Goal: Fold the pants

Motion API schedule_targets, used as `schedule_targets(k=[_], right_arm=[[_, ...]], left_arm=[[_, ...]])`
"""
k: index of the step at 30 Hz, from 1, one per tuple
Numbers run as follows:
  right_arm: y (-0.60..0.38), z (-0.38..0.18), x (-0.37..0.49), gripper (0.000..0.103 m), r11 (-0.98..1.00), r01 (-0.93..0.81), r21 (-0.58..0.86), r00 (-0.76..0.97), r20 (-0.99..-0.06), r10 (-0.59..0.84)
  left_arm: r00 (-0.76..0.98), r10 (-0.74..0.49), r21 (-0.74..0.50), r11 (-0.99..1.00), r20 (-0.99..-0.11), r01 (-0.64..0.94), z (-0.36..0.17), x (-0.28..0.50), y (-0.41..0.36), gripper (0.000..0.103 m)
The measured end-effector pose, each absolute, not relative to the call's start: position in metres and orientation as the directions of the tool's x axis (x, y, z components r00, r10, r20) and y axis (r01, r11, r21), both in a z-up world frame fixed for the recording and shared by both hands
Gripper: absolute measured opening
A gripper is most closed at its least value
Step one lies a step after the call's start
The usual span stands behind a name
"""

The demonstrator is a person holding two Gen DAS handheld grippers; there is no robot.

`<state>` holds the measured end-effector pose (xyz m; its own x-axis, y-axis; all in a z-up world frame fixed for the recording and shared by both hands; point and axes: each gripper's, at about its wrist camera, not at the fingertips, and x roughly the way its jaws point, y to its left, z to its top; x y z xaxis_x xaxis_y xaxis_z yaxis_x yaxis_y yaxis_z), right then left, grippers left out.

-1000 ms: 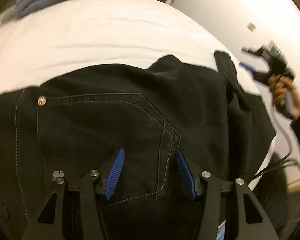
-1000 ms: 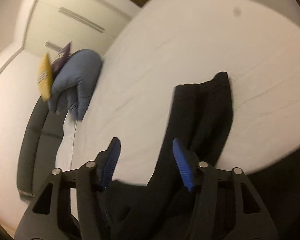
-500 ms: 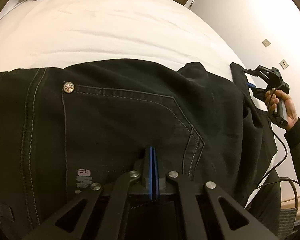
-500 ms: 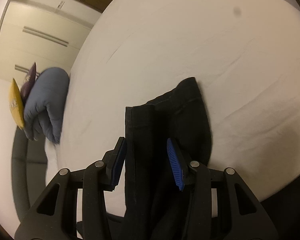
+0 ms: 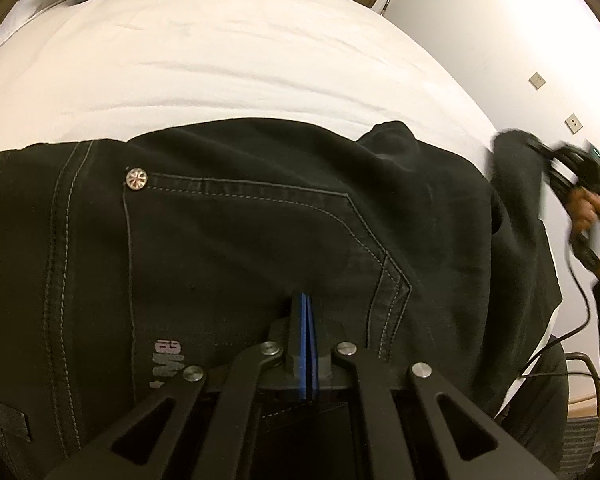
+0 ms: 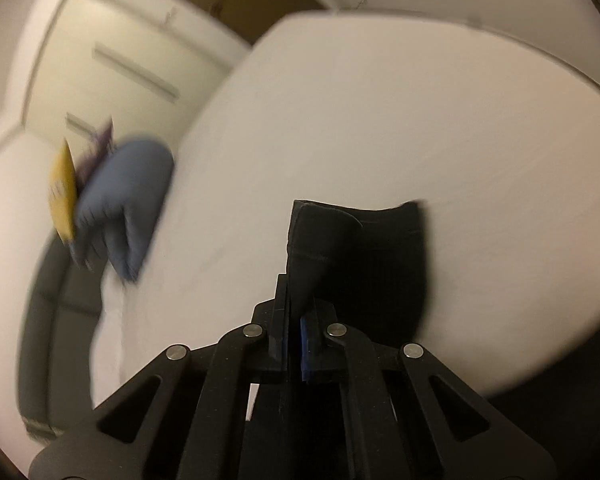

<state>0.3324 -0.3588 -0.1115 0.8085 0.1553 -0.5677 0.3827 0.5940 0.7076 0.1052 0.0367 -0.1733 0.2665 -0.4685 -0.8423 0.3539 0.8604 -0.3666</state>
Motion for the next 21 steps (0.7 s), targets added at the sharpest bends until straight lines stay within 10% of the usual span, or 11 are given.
schedule_targets(k=[10, 21], right_arm=[[-0.389, -0.149, 0.100, 0.002, 0.253, 0.550, 0.796, 0.832, -0.548, -0.083], [-0.392, -0.174, 0.073, 0.002, 0.233, 0.560, 0.795, 0.827, -0.552, -0.105]], left_arm=[[0.259, -0.426, -0.324, 0.876, -0.867, 0.357, -0.171, 0.107, 0.022, 0.005], [0.262, -0.385, -0.288, 0.895, -0.885, 0.340, -0.173, 0.105, 0.008, 0.005]])
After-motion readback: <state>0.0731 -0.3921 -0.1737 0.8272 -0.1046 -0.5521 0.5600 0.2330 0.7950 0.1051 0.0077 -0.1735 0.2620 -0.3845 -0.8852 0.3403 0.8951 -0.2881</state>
